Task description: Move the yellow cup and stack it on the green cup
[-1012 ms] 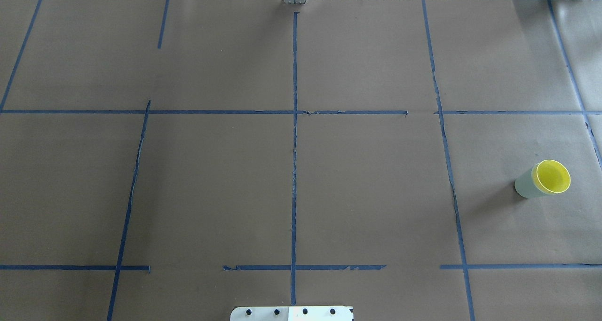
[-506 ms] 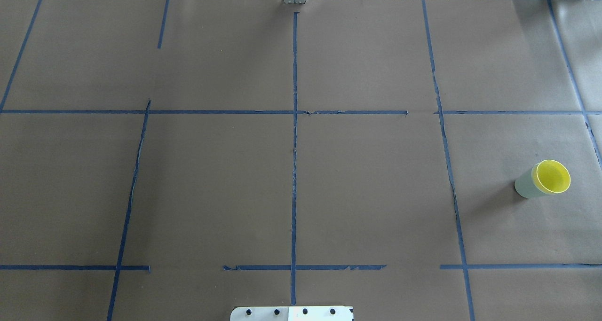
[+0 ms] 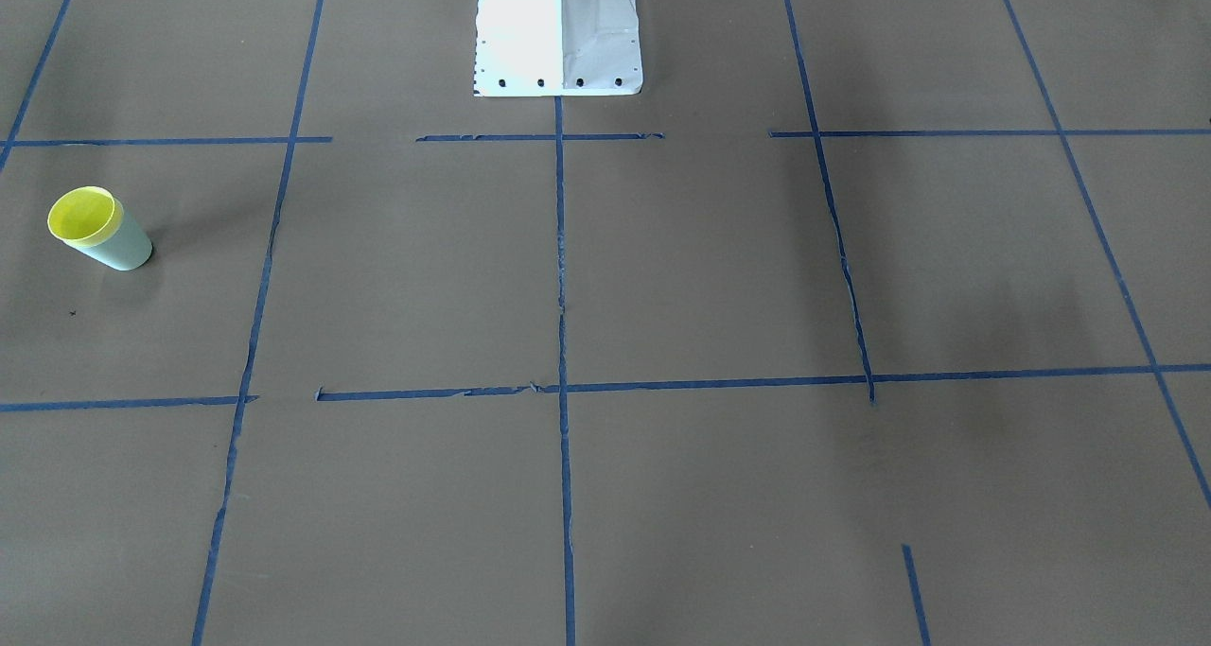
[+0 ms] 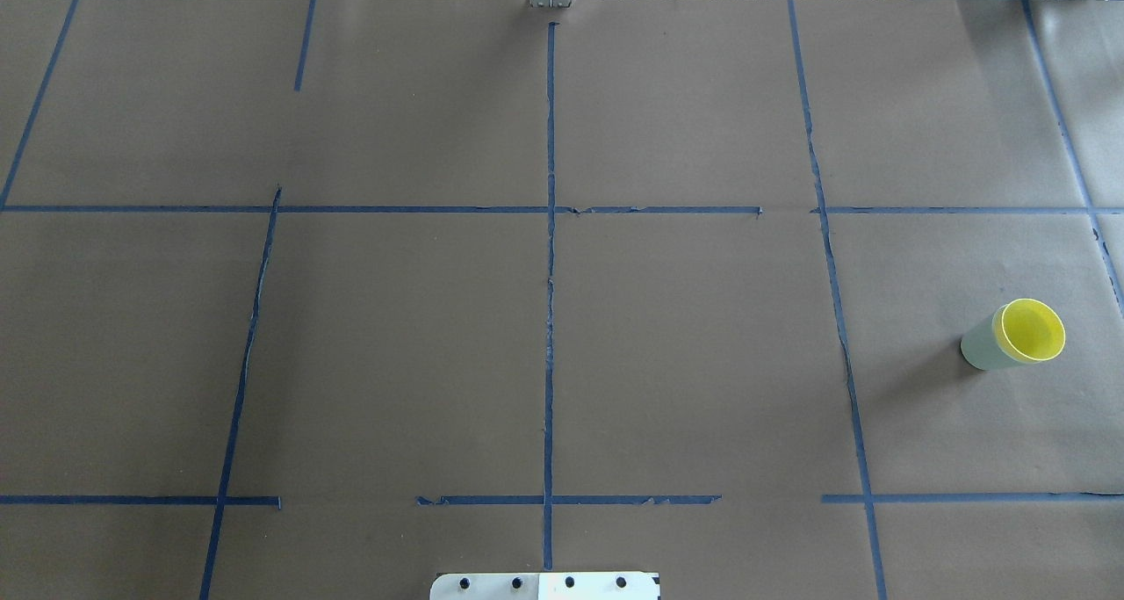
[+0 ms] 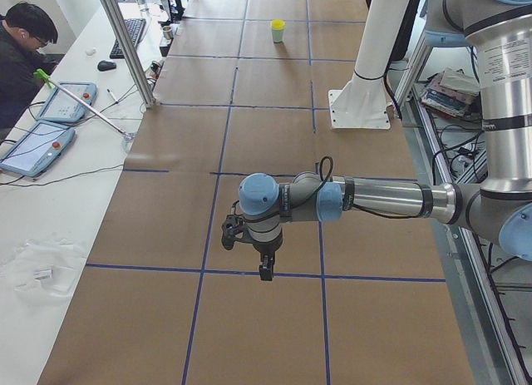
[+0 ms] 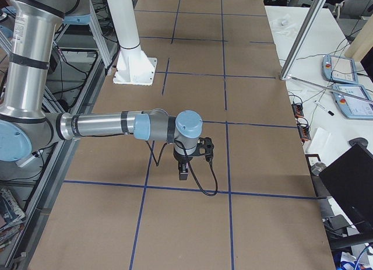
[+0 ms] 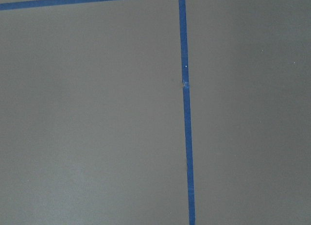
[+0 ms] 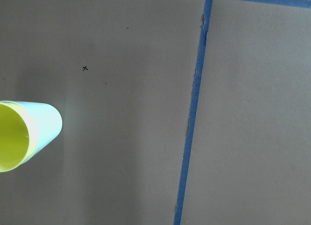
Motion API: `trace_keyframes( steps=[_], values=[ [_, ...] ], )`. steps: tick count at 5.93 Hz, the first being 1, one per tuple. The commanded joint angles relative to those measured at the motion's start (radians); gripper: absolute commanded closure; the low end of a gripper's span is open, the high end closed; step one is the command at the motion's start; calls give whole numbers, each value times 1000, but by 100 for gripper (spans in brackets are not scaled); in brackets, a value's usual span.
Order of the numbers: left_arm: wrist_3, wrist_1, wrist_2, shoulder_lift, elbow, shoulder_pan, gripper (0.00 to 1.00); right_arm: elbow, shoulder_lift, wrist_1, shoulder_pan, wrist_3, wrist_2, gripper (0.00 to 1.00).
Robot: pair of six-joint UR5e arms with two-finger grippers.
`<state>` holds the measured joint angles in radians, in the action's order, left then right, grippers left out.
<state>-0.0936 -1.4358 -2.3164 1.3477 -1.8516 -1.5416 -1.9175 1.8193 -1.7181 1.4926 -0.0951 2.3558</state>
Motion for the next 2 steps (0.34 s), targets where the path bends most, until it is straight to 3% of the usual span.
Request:
trace_keyframes(
  steps=[1, 2],
  values=[
    [0, 0, 0, -1, 0, -2, 0, 0, 0, 0, 0, -2, 0, 0],
    [0, 0, 0, -1, 0, 0, 0, -2, 0, 0, 0, -2, 0, 0]
  ],
)
